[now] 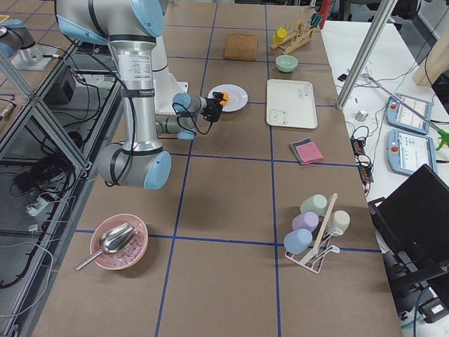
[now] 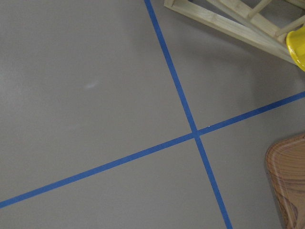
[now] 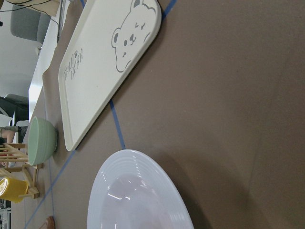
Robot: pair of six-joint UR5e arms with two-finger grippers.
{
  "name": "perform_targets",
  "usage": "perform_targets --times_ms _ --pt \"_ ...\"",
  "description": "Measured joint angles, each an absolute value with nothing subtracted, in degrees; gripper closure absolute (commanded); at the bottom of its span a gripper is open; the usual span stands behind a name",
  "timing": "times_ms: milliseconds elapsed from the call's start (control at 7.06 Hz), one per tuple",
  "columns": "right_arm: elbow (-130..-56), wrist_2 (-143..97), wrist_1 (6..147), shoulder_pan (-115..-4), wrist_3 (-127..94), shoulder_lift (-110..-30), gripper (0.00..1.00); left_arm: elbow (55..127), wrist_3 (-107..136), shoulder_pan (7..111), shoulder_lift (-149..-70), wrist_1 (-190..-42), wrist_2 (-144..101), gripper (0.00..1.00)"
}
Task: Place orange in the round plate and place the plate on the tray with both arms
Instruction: 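Grasp the rim of the white plate nearest the right gripper, then slide the plate with the right gripper onto the cream bear tray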
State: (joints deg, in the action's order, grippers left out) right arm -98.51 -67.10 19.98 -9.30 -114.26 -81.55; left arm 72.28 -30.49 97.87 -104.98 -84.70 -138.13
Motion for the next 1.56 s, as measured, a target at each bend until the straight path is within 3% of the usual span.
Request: perform_targets --times_ms 283,425,567,709,850,1559 --pt "-97.83 -66.83 22.97 -8.59 -115.11 -79.2 0.06 72.25 -30.58 97.98 -104.73 -84.68 -138.22 0.0" --pt "-96.8 -66.81 25.08 -8.5 -115.18 -77.12 0.15 72.25 -30.58 97.99 -104.7 -84.68 -138.29 0.0" --pt "-94.8 -66.8 26.19 -8.51 -115.21 -74.81 0.4 72.25 -30.58 97.99 -104.68 -84.7 -138.32 0.0" --pt "-93.36 -66.82 26.59 -8.62 -115.2 -73.2 0.92 72.25 -30.59 98.0 -104.68 -84.72 -138.34 0.0" --pt "-92.78 -66.85 26.68 -8.78 -115.18 -72.49 0.99 72.25 -30.59 98.0 -104.65 -84.72 -138.34 0.0" --pt "-93.87 -65.6 26.37 -9.34 -117.23 -72.16 1.0 72.28 -30.59 98.0 -104.59 -84.77 -138.45 0.0"
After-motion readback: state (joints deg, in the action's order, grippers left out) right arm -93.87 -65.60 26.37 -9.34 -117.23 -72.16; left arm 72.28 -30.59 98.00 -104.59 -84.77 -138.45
